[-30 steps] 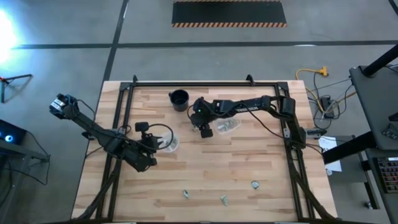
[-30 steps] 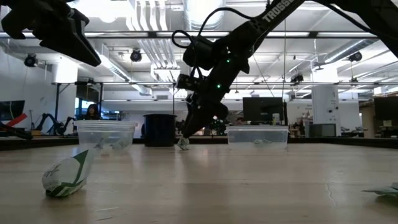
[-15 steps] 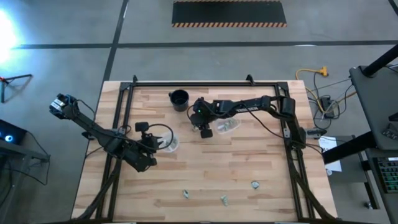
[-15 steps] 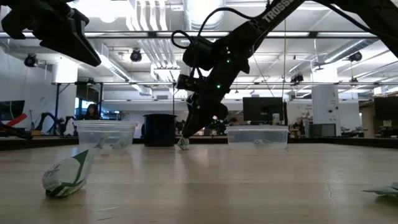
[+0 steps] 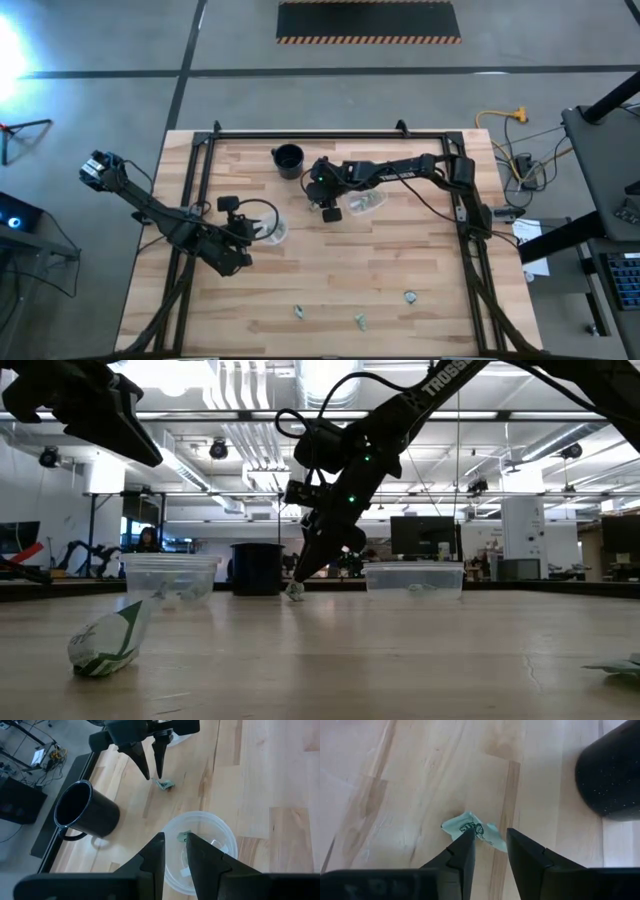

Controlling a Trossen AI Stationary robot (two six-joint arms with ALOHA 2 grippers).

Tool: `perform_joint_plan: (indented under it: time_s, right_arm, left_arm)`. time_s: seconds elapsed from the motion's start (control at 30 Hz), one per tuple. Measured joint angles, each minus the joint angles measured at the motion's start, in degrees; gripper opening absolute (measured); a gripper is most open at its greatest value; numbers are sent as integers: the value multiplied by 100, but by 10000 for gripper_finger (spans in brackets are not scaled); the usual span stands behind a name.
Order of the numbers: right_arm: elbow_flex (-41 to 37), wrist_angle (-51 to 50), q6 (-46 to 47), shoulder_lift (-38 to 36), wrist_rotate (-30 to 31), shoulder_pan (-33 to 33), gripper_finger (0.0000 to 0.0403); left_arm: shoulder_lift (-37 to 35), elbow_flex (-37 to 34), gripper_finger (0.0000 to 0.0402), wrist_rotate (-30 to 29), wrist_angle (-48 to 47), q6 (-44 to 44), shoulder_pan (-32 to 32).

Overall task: Pick and place items into bin
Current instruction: Put the stevia packet into the rectangle transparent bin

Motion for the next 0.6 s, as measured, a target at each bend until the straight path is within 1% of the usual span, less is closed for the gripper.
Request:
perform_joint_plan:
  time_s: [0.37,0.6]
  right_arm:
    - [-11,21,2,2,-4,0,89]
    - [-8,138,87,4,-8,8,106]
  left_arm:
    - [0,0,63,0,0,0,-1]
    - [1,-1,63,0,1,0,-1]
